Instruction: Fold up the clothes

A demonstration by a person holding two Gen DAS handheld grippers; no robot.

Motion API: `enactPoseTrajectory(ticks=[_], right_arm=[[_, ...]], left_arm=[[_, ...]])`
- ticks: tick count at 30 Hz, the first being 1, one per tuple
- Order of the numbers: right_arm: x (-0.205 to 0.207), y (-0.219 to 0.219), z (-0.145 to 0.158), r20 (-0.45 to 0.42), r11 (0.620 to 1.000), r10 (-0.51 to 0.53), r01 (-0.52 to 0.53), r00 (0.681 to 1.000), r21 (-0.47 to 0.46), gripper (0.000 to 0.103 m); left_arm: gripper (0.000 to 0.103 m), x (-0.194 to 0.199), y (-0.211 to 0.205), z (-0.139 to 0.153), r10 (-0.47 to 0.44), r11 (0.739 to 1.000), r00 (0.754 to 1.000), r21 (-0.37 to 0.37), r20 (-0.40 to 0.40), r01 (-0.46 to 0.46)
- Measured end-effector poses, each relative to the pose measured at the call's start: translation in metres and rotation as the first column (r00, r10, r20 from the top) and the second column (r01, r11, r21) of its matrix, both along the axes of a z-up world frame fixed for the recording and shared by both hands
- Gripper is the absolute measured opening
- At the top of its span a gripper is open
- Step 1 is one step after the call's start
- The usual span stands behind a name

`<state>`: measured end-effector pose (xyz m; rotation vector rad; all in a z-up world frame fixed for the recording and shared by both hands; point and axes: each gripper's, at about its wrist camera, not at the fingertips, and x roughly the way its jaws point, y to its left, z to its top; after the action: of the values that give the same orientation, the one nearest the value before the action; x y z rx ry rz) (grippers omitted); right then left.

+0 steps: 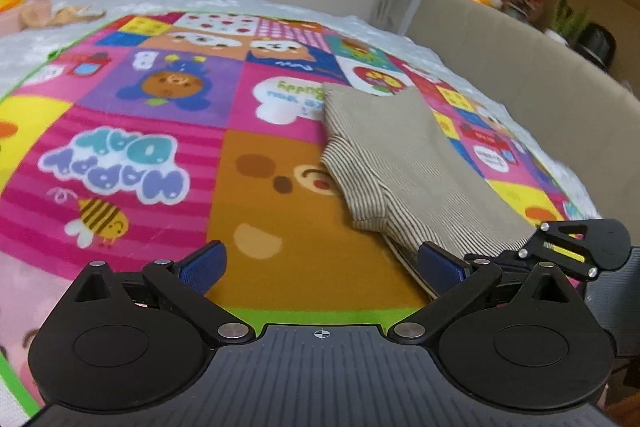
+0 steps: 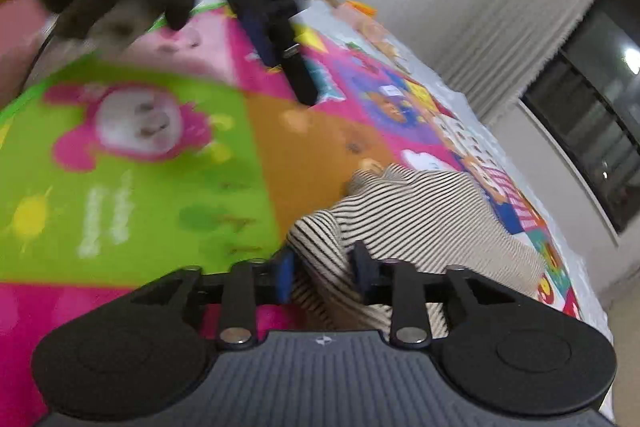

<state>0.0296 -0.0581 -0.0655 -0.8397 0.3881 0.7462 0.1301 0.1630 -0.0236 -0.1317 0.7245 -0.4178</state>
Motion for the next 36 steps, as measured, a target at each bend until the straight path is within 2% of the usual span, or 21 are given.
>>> enactPoseTrajectory(ticks=[1,3,4,7,9,10,11,13,15,17,18,19,20,23,26,27,29,30,32,33,36], right_arm=[[-0.002,-0.005,0.004,0.003,1.0,0.01,-0.01,1.0,0.003,0.043],[-0.006,-0.014,0.013,0.042,1.0,0.02,-0.02,0.999,-0.01,0.071],[-0.01,-0.02,0.013,0.092,0.998,0.031,-0.026,0.995,-0.052,0.073],[0.006,-0.022,-0.008,0.129,0.983,0.052,-0.028,0.99,-0.179,0.074],[0.018,-0.02,-0.024,0.127,0.983,0.029,-0.005,0.991,-0.182,0.074],[0.025,-0.021,-0.023,0.099,0.99,-0.001,0.015,0.995,-0.139,0.071],[0.037,-0.02,-0.02,0.042,0.995,-0.05,0.053,0.998,-0.083,0.045],[0.063,-0.027,0.0,-0.107,0.987,-0.145,0.152,0.984,0.056,0.042],[0.077,-0.04,0.014,-0.199,0.972,-0.17,0.198,0.965,0.129,0.041],[0.089,-0.053,0.026,-0.287,0.952,-0.182,0.242,0.941,0.189,0.041],[0.096,-0.06,0.031,-0.328,0.94,-0.185,0.265,0.926,0.216,0.041],[0.097,-0.062,0.032,-0.337,0.937,-0.18,0.265,0.924,0.227,0.041],[0.093,-0.064,0.033,-0.305,0.941,-0.18,0.254,0.935,0.223,0.044],[0.075,-0.064,0.025,-0.157,0.963,-0.178,0.205,0.971,0.176,0.069],[0.058,-0.06,0.006,-0.012,0.984,-0.163,0.163,0.987,0.078,0.073],[0.057,-0.056,-0.004,0.039,0.987,-0.158,0.157,0.987,0.037,0.073],[0.065,-0.044,-0.021,0.124,0.987,-0.155,0.158,0.98,-0.014,0.071],[0.072,-0.04,-0.025,0.133,0.986,-0.16,0.164,0.978,-0.022,0.052],[0.081,-0.039,-0.018,0.092,0.983,-0.181,0.181,0.979,0.001,0.035],[0.082,-0.041,-0.008,0.068,0.983,-0.185,0.184,0.98,0.027,0.03],[0.073,-0.048,0.013,0.053,0.987,-0.161,0.16,0.986,0.017,0.027]], left_arm=[[0.103,-0.003,-0.001,0.002,-0.01,1.0,1.0,0.017,0.013,0.01],[0.103,-0.008,-0.002,0.004,-0.026,0.998,0.999,0.058,0.046,0.023],[0.103,-0.01,-0.004,0.005,-0.034,0.996,0.997,0.08,0.063,0.029],[0.103,-0.011,-0.022,0.006,-0.096,0.983,0.989,0.167,0.112,0.077],[0.103,-0.014,-0.045,0.003,-0.206,0.951,0.967,0.264,0.151,0.161],[0.103,-0.016,-0.057,0.001,-0.267,0.926,0.949,0.317,0.167,0.205],[0.103,-0.019,-0.068,-0.003,-0.33,0.892,0.927,0.38,0.178,0.245],[0.103,-0.028,-0.092,-0.012,-0.453,0.799,0.871,0.519,0.19,0.302],[0.103,-0.04,-0.116,-0.027,-0.583,0.673,0.783,0.669,0.217,0.315],[0.103,-0.049,-0.138,-0.047,-0.695,0.529,0.679,0.807,0.234,0.263],[0.103,-0.05,-0.147,-0.056,-0.725,0.479,0.645,0.85,0.242,0.22],[0.103,-0.046,-0.155,-0.061,-0.732,0.468,0.631,0.863,0.258,0.19],[0.103,-0.04,-0.162,-0.064,-0.73,0.468,0.625,0.869,0.275,0.164],[0.103,-0.008,-0.164,-0.043,-0.593,0.622,0.73,0.769,0.34,0.148],[0.103,0.02,-0.149,-0.021,-0.485,0.765,0.821,0.602,0.303,0.23],[0.103,0.027,-0.145,-0.018,-0.456,0.794,0.845,0.557,0.279,0.244],[0.103,0.036,-0.136,-0.015,-0.402,0.84,0.886,0.48,0.233,0.255],[0.103,0.038,-0.131,-0.013,-0.374,0.859,0.902,0.446,0.214,0.25],[0.103,0.036,-0.114,-0.005,-0.331,0.891,0.924,0.385,0.19,0.24],[0.103,0.03,-0.104,0.001,-0.328,0.903,0.926,0.349,0.188,0.249],[0.103,0.013,-0.07,0.029,-0.338,0.934,0.921,0.193,0.194,0.302]])
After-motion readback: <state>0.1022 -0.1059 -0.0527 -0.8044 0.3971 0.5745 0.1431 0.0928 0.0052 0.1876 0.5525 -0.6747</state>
